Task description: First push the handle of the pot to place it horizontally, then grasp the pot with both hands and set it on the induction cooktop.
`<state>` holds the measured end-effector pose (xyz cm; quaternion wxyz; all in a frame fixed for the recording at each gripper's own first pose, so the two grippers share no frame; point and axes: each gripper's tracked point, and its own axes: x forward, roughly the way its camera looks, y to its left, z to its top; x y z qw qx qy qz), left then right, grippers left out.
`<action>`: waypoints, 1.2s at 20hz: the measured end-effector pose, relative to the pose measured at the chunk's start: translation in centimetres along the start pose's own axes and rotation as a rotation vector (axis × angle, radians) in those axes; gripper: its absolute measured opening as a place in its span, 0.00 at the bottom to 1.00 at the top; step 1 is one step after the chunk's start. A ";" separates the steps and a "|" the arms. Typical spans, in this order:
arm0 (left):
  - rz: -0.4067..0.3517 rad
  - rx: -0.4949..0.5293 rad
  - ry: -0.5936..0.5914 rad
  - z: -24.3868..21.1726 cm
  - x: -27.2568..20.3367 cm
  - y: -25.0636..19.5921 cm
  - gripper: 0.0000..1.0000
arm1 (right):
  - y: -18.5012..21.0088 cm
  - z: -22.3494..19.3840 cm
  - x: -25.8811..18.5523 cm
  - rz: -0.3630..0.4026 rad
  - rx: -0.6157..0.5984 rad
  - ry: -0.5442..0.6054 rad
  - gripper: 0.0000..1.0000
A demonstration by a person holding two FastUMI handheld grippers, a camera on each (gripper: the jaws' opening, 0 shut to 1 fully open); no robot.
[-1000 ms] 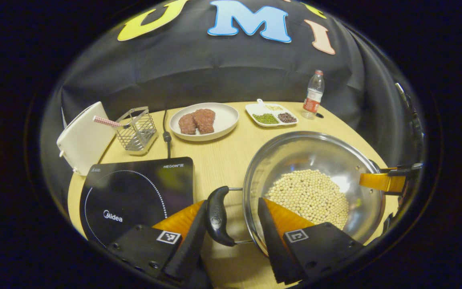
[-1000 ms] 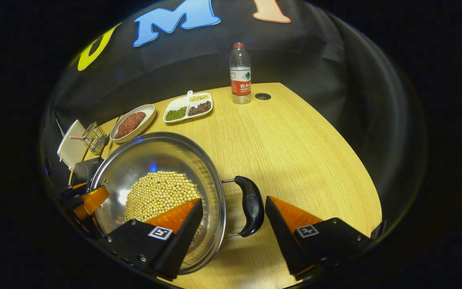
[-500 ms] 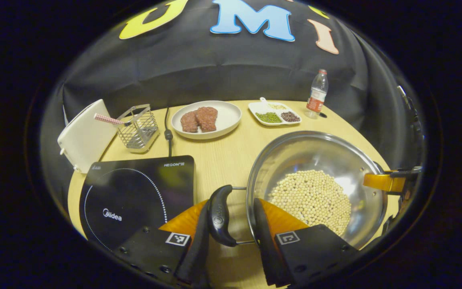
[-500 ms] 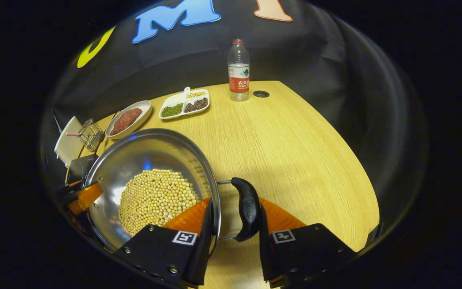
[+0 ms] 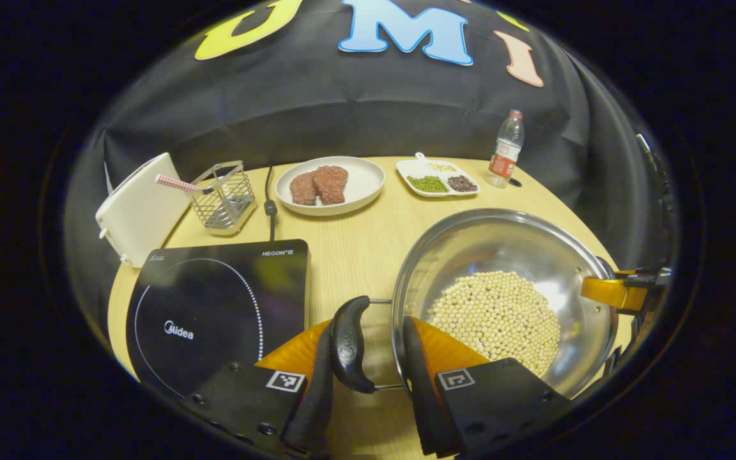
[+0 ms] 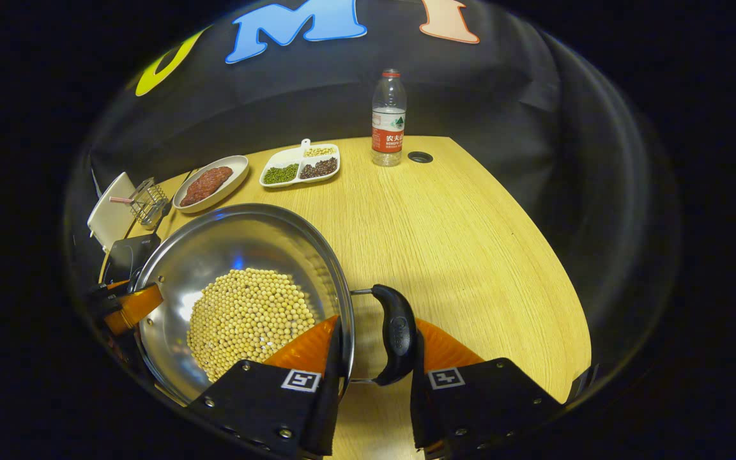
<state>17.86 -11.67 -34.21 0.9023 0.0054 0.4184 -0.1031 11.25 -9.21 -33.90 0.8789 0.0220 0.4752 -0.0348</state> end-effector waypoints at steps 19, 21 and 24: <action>0.158 -0.043 -0.117 -1.1 -12.4 -0.9 0.61 | -0.1 -1.0 -7.7 0.123 -0.049 -0.071 0.47; 0.166 -0.051 -0.125 -1.3 -12.9 -0.6 0.61 | 0.4 -1.1 -8.3 0.132 -0.052 -0.076 0.46; 0.172 -0.063 -0.126 -1.8 -13.9 0.3 0.58 | 1.3 -1.1 -9.1 0.132 -0.059 -0.081 0.46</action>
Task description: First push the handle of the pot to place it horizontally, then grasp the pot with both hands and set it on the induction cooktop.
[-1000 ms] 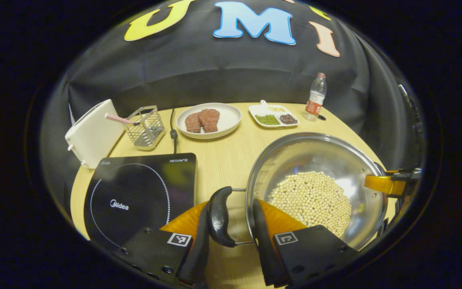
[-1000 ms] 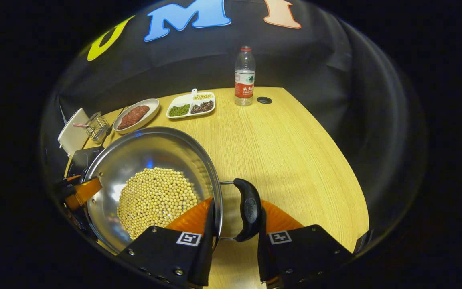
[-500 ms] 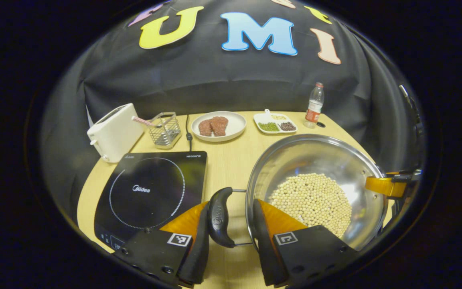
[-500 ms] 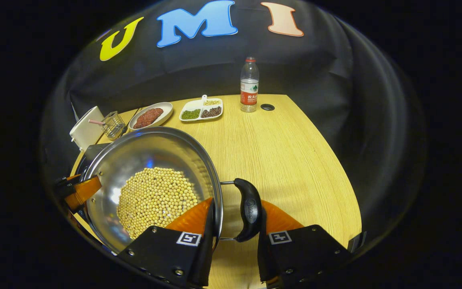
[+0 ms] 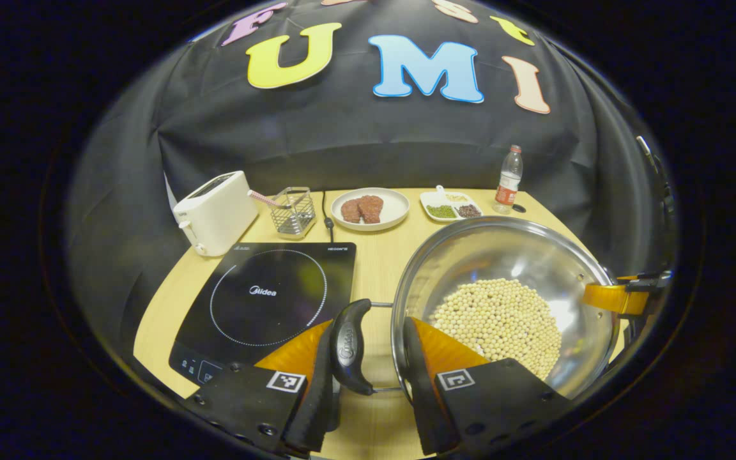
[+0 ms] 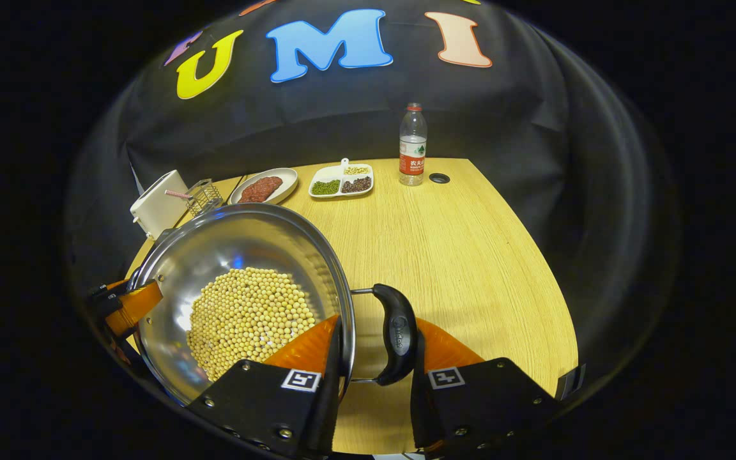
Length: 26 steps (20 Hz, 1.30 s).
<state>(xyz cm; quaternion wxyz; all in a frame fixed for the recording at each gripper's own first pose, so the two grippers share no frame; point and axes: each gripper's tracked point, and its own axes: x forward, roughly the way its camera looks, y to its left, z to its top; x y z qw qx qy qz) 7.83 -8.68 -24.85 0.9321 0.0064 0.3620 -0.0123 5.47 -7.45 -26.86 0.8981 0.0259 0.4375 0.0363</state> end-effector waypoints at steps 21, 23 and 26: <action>-0.025 0.008 -0.010 3.4 3.2 11.1 0.59 | 10.3 3.5 1.5 -0.043 0.022 -0.010 0.46; -0.023 0.009 -0.009 3.6 3.4 12.2 0.58 | 11.4 3.6 1.9 -0.043 0.022 -0.006 0.46; -0.016 0.010 -0.006 3.6 4.1 14.2 0.58 | 13.3 3.8 2.6 -0.041 0.022 0.002 0.46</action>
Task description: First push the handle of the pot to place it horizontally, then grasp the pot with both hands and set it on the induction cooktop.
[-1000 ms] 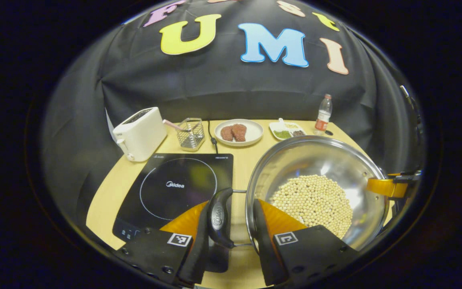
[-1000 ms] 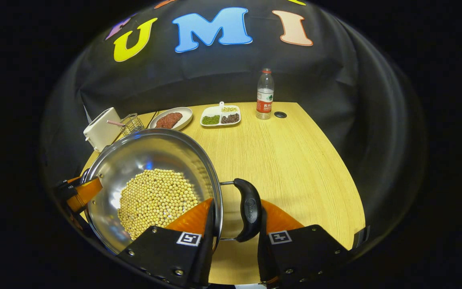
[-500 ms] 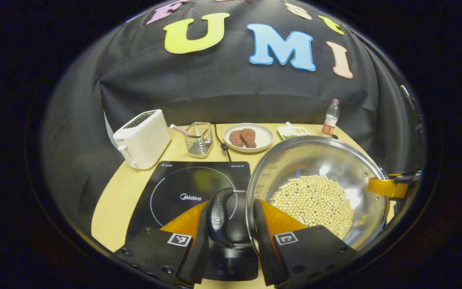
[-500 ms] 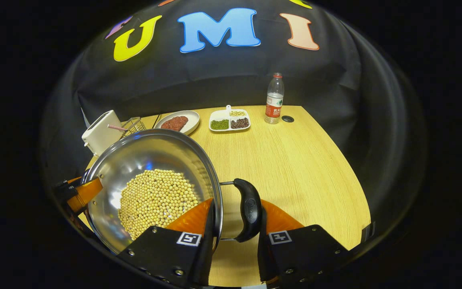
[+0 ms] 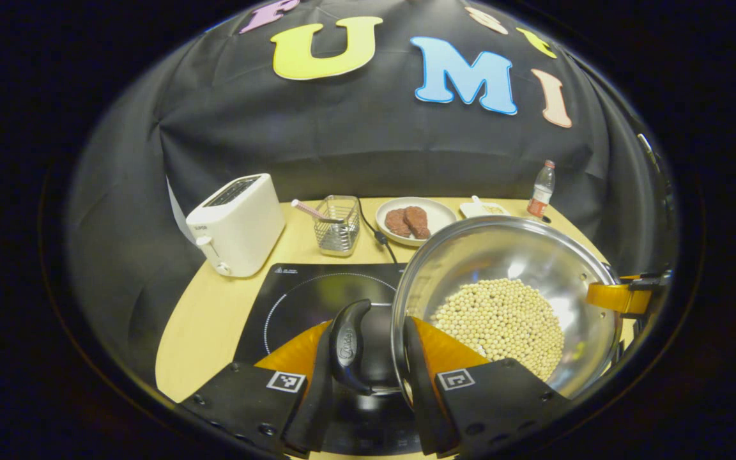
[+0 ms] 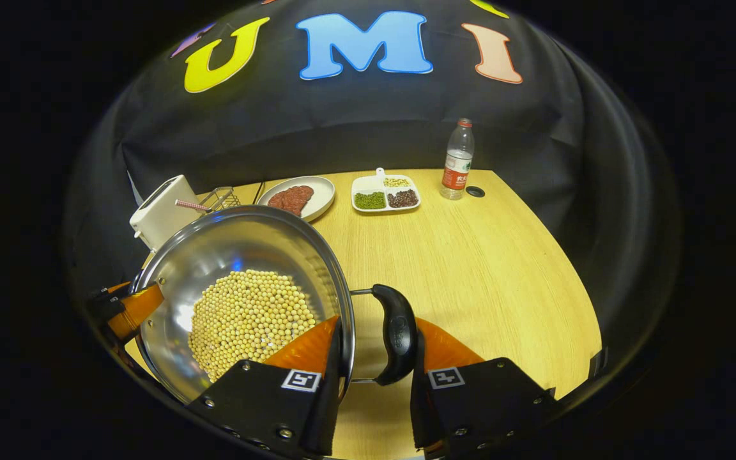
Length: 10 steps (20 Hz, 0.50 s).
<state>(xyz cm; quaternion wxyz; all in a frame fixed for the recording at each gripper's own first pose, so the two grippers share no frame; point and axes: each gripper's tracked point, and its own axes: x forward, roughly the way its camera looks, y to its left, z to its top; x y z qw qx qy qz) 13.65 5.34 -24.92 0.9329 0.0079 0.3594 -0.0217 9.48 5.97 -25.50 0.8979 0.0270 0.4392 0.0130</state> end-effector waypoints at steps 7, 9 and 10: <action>0.018 -0.013 0.015 -0.6 1.5 5.6 0.58 | 5.0 0.2 1.6 0.009 -0.013 0.017 0.46; 0.025 -0.017 0.021 -0.6 1.5 7.0 0.58 | 6.5 0.3 2.1 0.014 -0.017 0.024 0.46; 0.029 -0.019 0.022 -0.6 1.4 7.7 0.58 | 7.2 0.3 2.3 0.017 -0.020 0.026 0.46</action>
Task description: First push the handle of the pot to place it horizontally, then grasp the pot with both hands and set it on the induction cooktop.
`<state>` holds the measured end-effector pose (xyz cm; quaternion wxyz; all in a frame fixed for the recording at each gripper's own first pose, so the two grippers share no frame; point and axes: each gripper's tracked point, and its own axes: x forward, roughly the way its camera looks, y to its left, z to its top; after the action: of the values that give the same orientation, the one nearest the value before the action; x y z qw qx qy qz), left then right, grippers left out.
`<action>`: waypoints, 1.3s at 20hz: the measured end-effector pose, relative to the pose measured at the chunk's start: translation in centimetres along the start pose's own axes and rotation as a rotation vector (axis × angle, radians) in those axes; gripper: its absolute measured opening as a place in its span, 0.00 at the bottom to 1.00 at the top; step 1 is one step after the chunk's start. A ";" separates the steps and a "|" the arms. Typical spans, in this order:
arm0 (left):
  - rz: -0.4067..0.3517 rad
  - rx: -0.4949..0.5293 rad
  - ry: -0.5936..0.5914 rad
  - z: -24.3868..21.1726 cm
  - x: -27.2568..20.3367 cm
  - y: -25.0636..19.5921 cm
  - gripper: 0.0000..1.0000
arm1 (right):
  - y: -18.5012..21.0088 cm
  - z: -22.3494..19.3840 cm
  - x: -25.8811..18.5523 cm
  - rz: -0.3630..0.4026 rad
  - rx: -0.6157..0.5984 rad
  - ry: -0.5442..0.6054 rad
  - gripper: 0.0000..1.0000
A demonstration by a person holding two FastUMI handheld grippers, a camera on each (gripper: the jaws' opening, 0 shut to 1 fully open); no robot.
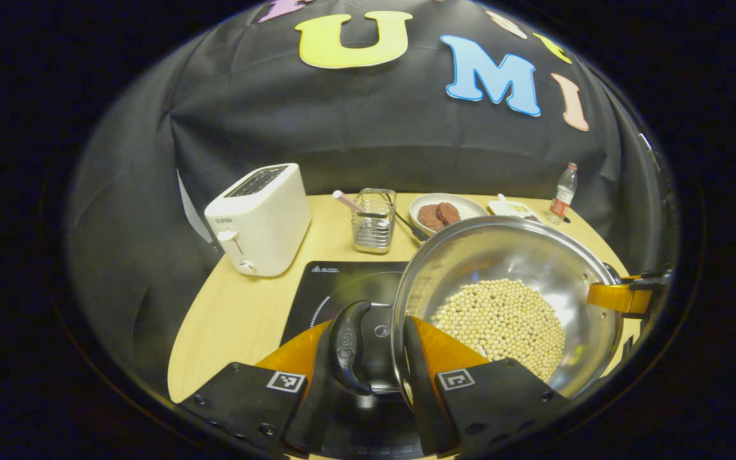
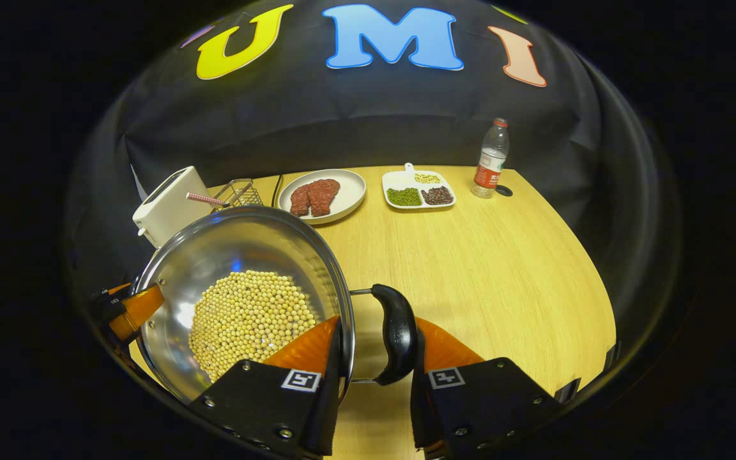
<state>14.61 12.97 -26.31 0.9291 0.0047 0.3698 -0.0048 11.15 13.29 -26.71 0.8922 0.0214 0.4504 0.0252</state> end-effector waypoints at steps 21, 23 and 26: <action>0.052 -0.046 0.047 -1.4 4.5 10.0 0.58 | 9.0 0.5 3.5 0.028 -0.030 0.054 0.46; 0.049 -0.049 0.039 -1.2 5.0 10.3 0.59 | 9.3 0.6 3.8 0.036 -0.021 0.054 0.46; 0.038 -0.067 0.016 -1.4 5.0 10.8 0.62 | 9.1 0.6 3.5 0.065 -0.018 0.039 0.47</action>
<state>17.44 23.78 -30.69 0.9257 -0.0192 0.3770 0.0252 13.46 22.54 -28.61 0.8821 0.0274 0.4666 0.0585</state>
